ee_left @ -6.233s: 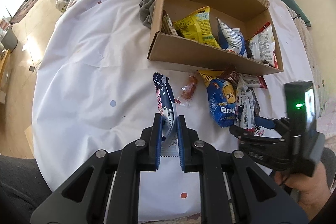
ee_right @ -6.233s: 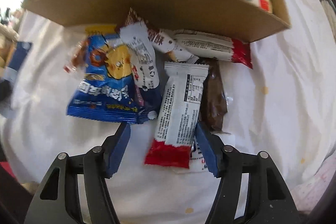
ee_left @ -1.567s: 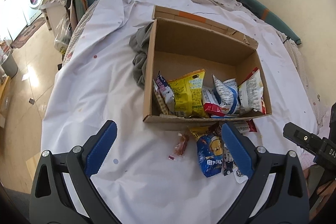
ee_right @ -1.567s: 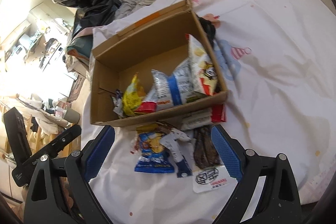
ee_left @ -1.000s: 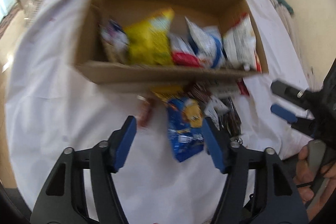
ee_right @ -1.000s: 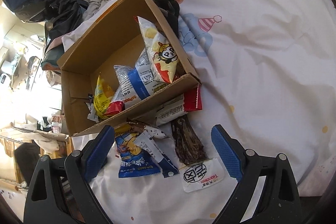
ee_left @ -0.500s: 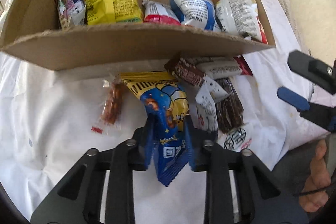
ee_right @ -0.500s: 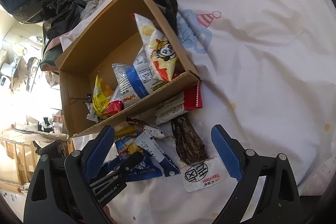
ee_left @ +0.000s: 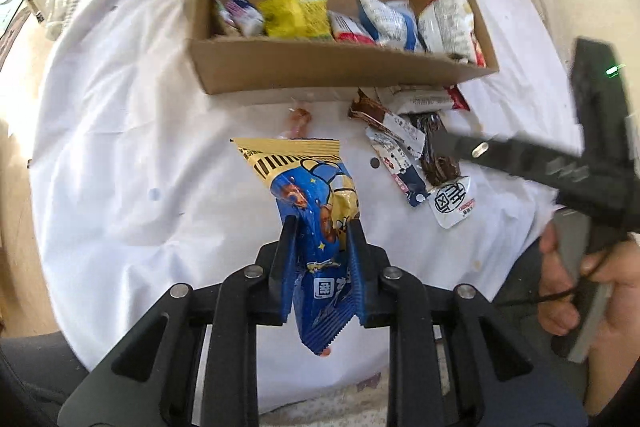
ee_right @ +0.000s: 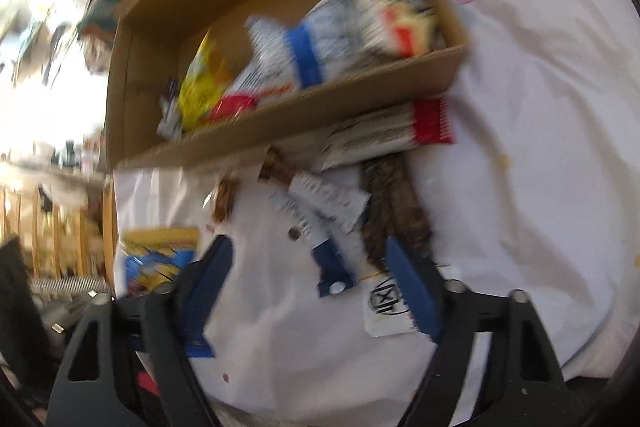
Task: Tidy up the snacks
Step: 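Grasp the white-blue stick packet with the right gripper, then lower the blue chip bag and stick packet into the box, open both grippers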
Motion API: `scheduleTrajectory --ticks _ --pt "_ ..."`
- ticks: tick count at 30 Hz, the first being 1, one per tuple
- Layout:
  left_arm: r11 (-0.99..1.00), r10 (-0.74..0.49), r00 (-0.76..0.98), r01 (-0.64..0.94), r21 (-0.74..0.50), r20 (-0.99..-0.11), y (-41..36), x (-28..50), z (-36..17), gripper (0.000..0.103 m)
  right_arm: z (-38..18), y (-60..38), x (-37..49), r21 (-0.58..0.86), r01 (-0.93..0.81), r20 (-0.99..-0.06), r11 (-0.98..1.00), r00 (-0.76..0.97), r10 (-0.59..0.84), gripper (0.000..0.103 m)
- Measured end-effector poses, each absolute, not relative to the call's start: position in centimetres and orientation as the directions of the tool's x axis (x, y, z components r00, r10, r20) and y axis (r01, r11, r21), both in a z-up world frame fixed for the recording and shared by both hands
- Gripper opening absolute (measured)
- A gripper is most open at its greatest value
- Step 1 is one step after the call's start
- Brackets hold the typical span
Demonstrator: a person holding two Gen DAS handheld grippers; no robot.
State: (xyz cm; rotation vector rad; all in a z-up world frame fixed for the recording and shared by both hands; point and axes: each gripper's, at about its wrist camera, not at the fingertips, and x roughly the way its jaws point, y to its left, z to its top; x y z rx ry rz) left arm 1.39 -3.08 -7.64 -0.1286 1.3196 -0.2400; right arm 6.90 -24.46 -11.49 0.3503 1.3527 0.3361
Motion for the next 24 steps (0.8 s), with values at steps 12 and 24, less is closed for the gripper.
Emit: scheduleTrajectory --ticks 12,24 --pt "0.981 -0.196 0.324 0.063 -0.186 -0.926 -2.7 2.4 -6.2 0.020 -16.0 -19.7 7.9 0.261 -0.153 -0.961 0.953 0.050 0.271 0.033" --pt "0.983 -0.181 0.337 0.035 -0.180 -0.924 -2.3 2.7 -6.0 0.020 -15.4 -18.3 5.8 0.318 -0.214 -0.943 0.924 0.032 0.332 0.020"
